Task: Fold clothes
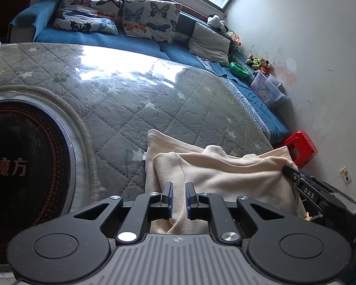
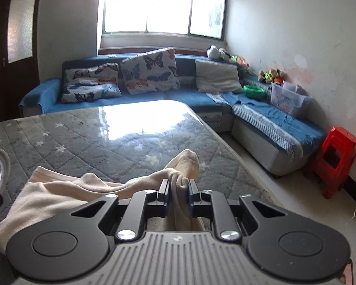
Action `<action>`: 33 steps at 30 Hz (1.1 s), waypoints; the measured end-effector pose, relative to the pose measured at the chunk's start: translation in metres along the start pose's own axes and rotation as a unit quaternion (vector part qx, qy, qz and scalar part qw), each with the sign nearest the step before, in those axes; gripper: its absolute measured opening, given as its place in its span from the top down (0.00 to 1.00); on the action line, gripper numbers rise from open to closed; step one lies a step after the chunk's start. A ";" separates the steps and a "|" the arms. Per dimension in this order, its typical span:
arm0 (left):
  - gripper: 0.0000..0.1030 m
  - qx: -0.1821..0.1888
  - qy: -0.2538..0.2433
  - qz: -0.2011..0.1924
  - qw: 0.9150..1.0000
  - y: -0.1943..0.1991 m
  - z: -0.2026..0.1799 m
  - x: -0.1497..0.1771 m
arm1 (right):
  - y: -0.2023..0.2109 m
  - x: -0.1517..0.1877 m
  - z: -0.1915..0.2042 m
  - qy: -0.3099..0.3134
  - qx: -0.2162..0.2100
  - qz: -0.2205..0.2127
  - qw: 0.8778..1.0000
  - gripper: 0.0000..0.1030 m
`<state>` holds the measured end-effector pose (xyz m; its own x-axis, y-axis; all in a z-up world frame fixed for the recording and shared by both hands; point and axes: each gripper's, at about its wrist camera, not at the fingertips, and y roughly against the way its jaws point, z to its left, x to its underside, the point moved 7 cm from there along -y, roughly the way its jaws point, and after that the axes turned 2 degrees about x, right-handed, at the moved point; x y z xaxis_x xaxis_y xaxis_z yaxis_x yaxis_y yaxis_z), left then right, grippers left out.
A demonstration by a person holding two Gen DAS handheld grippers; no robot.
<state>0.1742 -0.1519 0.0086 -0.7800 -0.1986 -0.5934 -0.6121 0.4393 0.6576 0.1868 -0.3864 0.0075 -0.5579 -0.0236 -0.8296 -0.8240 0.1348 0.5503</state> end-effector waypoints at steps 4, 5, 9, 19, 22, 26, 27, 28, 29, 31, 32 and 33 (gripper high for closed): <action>0.85 -0.002 -0.001 -0.002 1.000 0.001 0.002 -0.001 | 0.000 0.006 -0.003 0.000 0.006 0.007 1.000 0.83; 0.82 -0.003 -0.001 -0.002 1.000 0.001 0.002 -0.001 | 0.002 0.008 -0.002 0.001 0.002 0.007 1.000 0.83; 0.72 -0.003 -0.007 -0.001 1.000 -0.001 0.000 0.002 | 0.010 0.019 0.010 0.002 -0.027 0.017 0.999 0.78; 0.72 0.001 -0.034 0.022 0.999 -0.011 -0.003 0.025 | 0.031 0.050 0.029 -0.006 -0.085 0.038 0.996 0.65; 0.72 0.000 -0.036 0.026 0.999 -0.013 -0.001 0.029 | 0.036 0.059 0.027 -0.006 -0.088 0.044 0.995 0.64; 0.72 0.000 -0.044 0.025 0.999 -0.011 -0.001 0.033 | 0.039 0.068 0.027 0.006 -0.085 0.046 0.995 0.64; 0.72 0.000 -0.046 0.026 0.999 -0.011 -0.001 0.034 | 0.041 0.070 0.028 0.010 -0.083 0.046 0.995 0.64; 0.72 0.002 -0.046 0.028 0.999 -0.011 -0.001 0.035 | 0.043 0.071 0.029 0.015 -0.081 0.045 0.996 0.64; 0.72 0.003 -0.048 0.030 0.998 -0.011 0.000 0.037 | 0.045 0.073 0.030 0.020 -0.079 0.044 0.996 0.64; 0.72 0.006 -0.052 0.035 0.998 -0.011 0.000 0.040 | 0.049 0.076 0.033 0.030 -0.075 0.042 0.996 0.64; 0.72 0.006 -0.056 0.036 0.998 -0.010 0.000 0.042 | 0.052 0.077 0.034 0.035 -0.073 0.041 0.996 0.64; 0.72 0.006 -0.063 0.035 0.997 -0.008 -0.001 0.044 | 0.054 0.078 0.035 0.040 -0.071 0.040 0.996 0.64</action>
<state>0.1449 -0.1650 -0.0228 -0.7980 -0.0559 -0.6000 -0.5541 0.4592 0.6943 0.1022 -0.3463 -0.0311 -0.6230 -0.0983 -0.7760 -0.7797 -0.0022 0.6262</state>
